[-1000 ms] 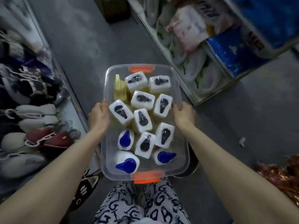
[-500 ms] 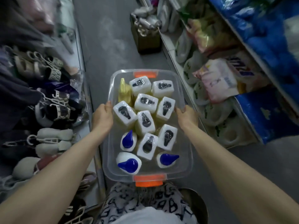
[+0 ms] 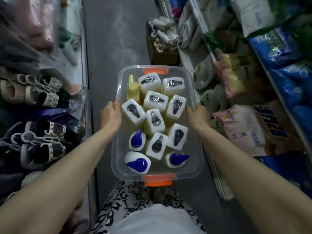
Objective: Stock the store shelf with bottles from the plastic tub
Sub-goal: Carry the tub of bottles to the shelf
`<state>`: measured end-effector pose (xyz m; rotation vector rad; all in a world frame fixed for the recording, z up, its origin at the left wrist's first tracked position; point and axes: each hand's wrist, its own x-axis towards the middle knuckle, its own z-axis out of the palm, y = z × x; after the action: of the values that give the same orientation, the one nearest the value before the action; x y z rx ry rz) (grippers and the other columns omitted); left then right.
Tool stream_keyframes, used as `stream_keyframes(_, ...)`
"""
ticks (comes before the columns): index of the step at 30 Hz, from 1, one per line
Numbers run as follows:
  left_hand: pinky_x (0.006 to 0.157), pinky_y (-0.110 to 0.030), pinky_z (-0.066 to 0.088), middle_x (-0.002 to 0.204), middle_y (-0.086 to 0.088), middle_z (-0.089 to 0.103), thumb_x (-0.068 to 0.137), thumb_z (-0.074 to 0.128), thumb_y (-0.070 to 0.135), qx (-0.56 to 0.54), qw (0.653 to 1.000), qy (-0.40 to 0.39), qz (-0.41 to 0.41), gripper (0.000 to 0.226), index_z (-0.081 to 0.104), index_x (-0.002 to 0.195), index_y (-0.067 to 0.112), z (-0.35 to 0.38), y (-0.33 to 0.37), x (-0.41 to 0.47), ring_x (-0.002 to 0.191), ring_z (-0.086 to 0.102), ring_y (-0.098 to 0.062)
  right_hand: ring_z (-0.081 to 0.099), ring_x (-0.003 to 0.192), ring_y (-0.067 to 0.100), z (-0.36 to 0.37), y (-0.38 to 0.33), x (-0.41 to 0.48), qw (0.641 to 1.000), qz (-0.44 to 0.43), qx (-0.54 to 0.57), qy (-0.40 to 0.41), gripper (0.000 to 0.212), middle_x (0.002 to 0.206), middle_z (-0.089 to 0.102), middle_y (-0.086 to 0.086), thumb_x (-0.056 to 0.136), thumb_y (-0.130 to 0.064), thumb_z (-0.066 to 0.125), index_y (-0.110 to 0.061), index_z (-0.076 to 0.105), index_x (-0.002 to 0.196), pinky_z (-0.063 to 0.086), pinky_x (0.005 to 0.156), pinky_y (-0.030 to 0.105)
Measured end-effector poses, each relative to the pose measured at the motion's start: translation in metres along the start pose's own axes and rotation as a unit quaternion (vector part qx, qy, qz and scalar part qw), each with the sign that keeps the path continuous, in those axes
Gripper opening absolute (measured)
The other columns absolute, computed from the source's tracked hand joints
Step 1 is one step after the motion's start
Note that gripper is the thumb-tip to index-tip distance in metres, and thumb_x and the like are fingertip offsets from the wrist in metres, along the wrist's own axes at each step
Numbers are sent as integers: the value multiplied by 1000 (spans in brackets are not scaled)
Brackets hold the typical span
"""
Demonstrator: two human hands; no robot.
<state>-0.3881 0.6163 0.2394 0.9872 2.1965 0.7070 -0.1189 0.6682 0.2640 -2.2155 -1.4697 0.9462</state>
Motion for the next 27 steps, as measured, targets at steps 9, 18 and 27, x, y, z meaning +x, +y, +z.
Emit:
stream_keyframes(9,72,-37,32,91,-13,56,105,27,49,-4,1000,9,6,49,50,89,8,-14,85,179,91,52,-32,59,103,34,26,-127,148,1000,4,-15,19,28,112,66,19,101,-24,53,0,63,113,30,72,29)
stream_keyframes(18,80,-45,41,97,-20,60,105,32,45,-9,998,51,-25,45,52,90,7,-5,180,362,98,56,-39,61,106,38,40,-264,346,998,-42,-55,-14,30,113,68,20,99,-29,56,-4,65,113,41,78,35)
stream_keyframes(27,66,-36,31,77,-3,51,104,31,50,-40,997,55,-32,49,49,85,8,-23,270,566,74,48,-24,60,108,35,69,-420,513,996,-55,-57,-29,32,120,66,19,101,-29,55,-5,62,122,38,79,32)
